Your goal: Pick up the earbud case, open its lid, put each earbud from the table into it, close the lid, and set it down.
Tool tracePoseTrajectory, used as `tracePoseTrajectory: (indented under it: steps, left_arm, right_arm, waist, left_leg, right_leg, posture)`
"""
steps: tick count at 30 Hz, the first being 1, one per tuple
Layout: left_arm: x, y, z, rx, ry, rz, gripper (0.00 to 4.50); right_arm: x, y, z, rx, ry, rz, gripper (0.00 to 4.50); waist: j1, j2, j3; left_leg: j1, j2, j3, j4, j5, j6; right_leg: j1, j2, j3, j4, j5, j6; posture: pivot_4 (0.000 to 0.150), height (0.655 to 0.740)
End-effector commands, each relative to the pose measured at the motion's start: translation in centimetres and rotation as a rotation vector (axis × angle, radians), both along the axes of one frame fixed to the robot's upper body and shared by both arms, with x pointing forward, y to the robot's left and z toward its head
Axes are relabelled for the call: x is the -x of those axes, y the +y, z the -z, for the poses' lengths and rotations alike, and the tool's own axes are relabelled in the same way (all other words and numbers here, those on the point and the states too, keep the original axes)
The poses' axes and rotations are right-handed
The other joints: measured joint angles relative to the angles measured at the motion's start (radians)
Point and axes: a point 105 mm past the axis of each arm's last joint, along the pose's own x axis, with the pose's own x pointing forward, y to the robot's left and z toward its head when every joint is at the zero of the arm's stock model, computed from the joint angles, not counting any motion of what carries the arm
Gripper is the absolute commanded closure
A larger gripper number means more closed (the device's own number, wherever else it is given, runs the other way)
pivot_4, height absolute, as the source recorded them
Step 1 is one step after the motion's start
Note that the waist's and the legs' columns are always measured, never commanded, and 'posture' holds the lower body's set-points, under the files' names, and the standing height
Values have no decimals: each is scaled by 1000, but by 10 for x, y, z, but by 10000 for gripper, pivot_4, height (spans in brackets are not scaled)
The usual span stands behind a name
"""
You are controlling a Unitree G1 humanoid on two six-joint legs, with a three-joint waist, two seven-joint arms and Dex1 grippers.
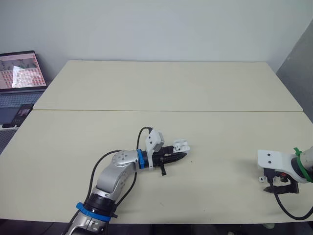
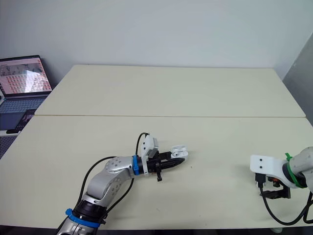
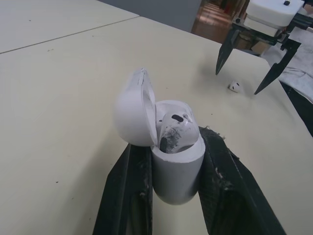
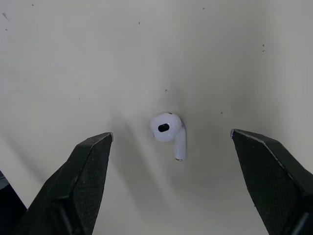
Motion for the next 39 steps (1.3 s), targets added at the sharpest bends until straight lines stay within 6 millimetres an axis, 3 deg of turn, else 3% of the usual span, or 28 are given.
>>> tracePoseTrajectory:
  steps: [1, 9, 10, 19, 24, 29, 34, 39]
  left_arm:
    - [2, -1, -10, 17, -49, 7, 36931]
    - [2, -1, -10, 15, -50, 13, 36931]
    - [2, -1, -10, 14, -50, 14, 36931]
    - [2, 0, -10, 11, -49, 15, 36931]
    - [1, 0, -11, 14, -51, 12, 36931]
    - [-1, -3, -14, 29, -60, -1, 36931]
    - [-3, -6, -16, 37, -68, -7, 36931]
    - [-14, -11, -25, 78, -96, -68, 36931]
  right_arm:
    - [-4, 5, -5, 13, -36, -33, 10272]
    - [-4, 4, -2, 17, -33, -38, 39126]
    - [-4, 5, -2, 17, -32, -38, 40633]
    - [-4, 7, -1, 12, -37, -43, 40640]
    - [-14, 16, -17, -41, -117, -59, 40640]
    - [-37, 34, -41, -259, -298, -34, 40640]
    - [-47, 36, -47, -392, -418, -13, 40640]
    - [-61, 76, -78, -795, -628, -3, 40640]
  waist:
    - [0, 0, 0]
    - [0, 0, 0]
    - [0, 0, 0]
    - [0, 0, 0]
    - [-1, 0, 0]
    - [-2, 0, 0]
    - [3, 0, 0]
    - [-3, -1, 0]
  left_leg:
    - [0, 0, 0, 0, 0, 0]
    - [0, 0, 0, 0, 0, 0]
    - [0, 0, 0, 0, 0, 0]
    - [0, 0, 0, 0, 0, 0]
    - [0, 0, 0, 0, 0, 0]
    - [0, 0, 0, 0, 0, 0]
    - [-1, -1, -1, 0, 0, 0]
    - [0, 0, 0, 0, 0, 0]
  right_leg:
    - [0, 0, 0, 0, 0, 0]
    - [0, 0, 0, 0, 0, 0]
    - [0, 0, 0, 0, 0, 0]
    - [0, 0, 0, 0, 0, 0]
    - [0, 0, 0, 0, 0, 0]
    - [0, 0, 0, 0, 0, 0]
    - [0, 0, 0, 0, 0, 0]
    - [0, 0, 0, 1, 0, 0]
  posture:
    - [1500, 7400]
    - [1500, 7400]
    - [1500, 7400]
    - [1500, 7400]
    - [1500, 7400]
    - [1500, 7400]
    - [1500, 7400]
    - [1500, 7400]
